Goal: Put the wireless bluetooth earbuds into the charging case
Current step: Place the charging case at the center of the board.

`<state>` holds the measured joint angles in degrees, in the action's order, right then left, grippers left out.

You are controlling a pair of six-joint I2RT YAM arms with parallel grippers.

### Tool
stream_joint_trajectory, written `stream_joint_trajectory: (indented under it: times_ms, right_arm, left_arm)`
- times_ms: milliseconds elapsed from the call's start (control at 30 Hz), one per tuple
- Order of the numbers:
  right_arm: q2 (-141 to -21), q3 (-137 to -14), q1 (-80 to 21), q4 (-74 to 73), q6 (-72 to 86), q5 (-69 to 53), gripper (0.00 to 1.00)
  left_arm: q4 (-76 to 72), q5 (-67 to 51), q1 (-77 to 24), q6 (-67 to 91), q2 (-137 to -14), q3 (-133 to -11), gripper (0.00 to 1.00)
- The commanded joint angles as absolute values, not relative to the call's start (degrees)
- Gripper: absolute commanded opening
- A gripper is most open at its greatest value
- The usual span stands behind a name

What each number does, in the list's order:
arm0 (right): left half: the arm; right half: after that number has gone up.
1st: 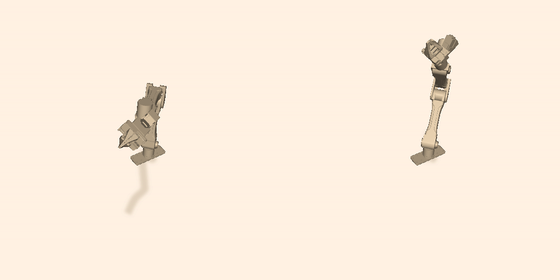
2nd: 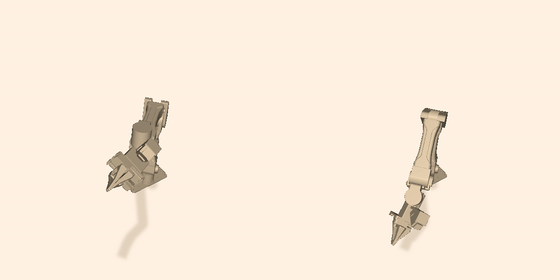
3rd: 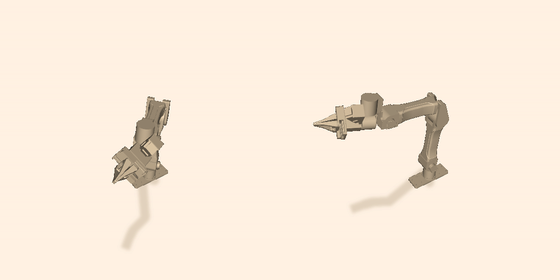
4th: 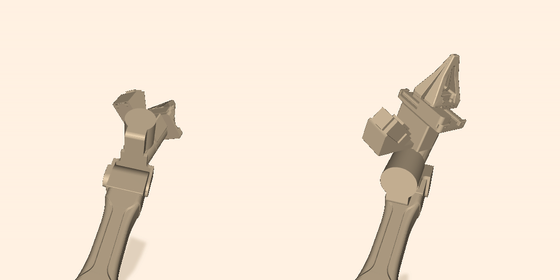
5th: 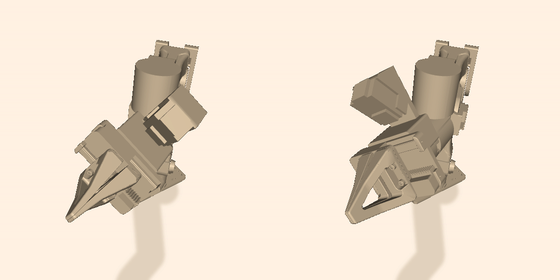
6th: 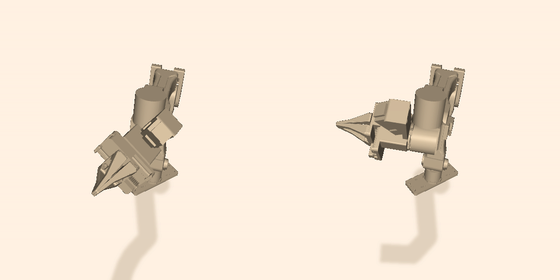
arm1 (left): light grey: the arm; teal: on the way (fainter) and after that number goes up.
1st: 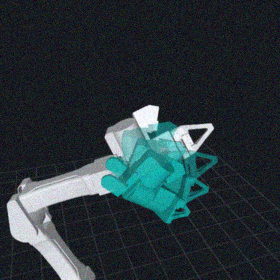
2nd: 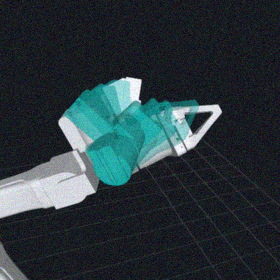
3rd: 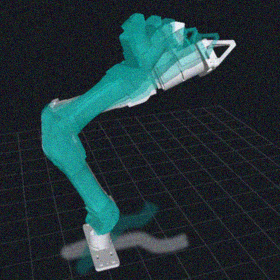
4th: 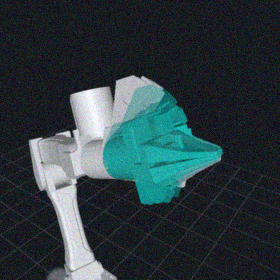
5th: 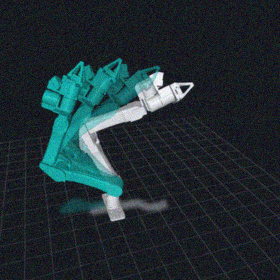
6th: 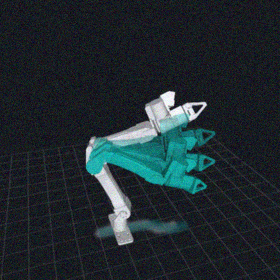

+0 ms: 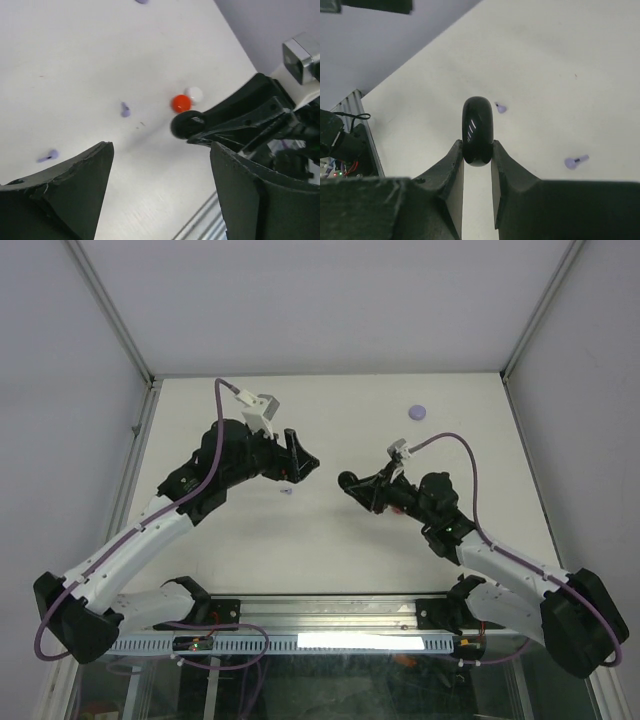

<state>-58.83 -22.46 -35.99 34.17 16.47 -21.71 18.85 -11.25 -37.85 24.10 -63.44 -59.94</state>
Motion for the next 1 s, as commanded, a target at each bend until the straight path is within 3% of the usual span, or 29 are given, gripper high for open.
stream_joint_trajectory:
  times_ms: [0,267,500,767,967]
  right_arm:
    - [-56.0,-26.0,-33.8,16.6,19.7,-15.5,0.00]
    - [-57.1,-26.5,-28.4,0.4,24.2,-12.4,0.00]
    - [-62.1,-25.0,-22.9,-3.0,27.8,-12.1,0.03]
    - [-68.4,-27.1,-21.5,-6.7,27.8,-12.4,0.20]
    - [-68.3,-29.1,-21.4,-12.6,27.3,-10.2,0.40]
  left_arm:
    - [25.7,6.4,-36.4,20.2,-59.0,-61.1,0.82]
    - [29.2,17.2,-33.5,16.0,-55.2,-58.4,0.98]
    - [28.0,22.0,-31.6,15.3,-52.7,-55.1,0.99]
    - [27.8,20.8,-28.7,14.9,-51.5,-53.5,0.99]
    - [27.8,19.2,-27.3,14.8,-51.7,-53.3,0.99]
